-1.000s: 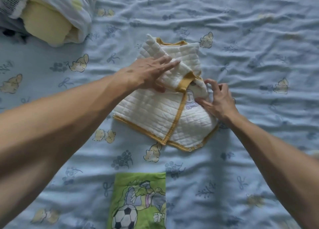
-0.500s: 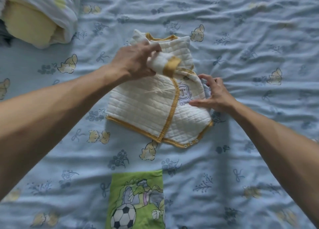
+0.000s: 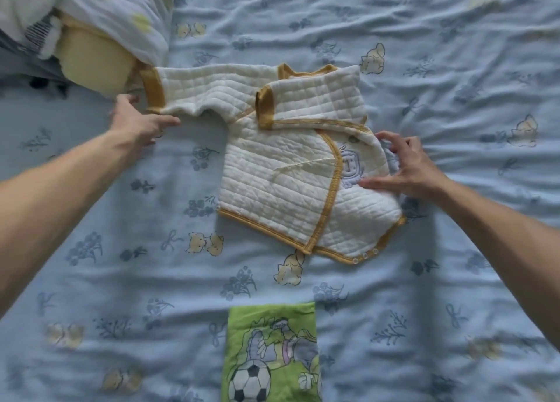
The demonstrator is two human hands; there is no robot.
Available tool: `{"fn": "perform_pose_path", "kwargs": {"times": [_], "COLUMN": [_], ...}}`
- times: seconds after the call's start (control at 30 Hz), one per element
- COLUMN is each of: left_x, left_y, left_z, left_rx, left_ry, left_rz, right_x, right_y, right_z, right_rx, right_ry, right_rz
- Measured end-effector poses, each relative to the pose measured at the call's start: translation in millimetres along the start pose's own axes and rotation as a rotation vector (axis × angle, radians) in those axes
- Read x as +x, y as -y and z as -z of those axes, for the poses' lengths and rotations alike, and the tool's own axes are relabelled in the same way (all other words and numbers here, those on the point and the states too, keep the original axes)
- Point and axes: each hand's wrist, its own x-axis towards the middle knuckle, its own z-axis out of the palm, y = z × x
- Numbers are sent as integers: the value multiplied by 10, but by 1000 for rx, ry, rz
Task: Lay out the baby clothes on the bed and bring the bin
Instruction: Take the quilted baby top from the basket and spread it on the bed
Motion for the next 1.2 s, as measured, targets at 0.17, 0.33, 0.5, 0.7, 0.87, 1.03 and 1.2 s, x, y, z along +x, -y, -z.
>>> {"fn": "perform_pose_path", "kwargs": {"times": [0.17,0.33,0.5,0.7,0.87,1.03,1.2], "left_x": [-400,-625,-456,-375,-282,-245,-220], "left_y": [-306,-411,-197,-78,-94,-64,-68], "left_z": [-359,-843,-976,-1039,-1074,-1098,-1119], "left_rx": [446,805,881,806,833,814,831], "left_ry": [-160,165,265,345,399,388,421], "left_rz": [-818,-991,-818,-774,-769,-781,-736], "right_x": [12,2,-13,501,907,1063,985], "right_y": [-4,38,314,1431,1805,1839,1750], "right_z": [6,24,429,271,-128,-149,90], "right_rx": [2,13,-30,-435,-612,-515,-237], "right_ry": [8,27,42,26,115,119,203], "right_rz": [-3,-28,79,382,336,261,304]}}
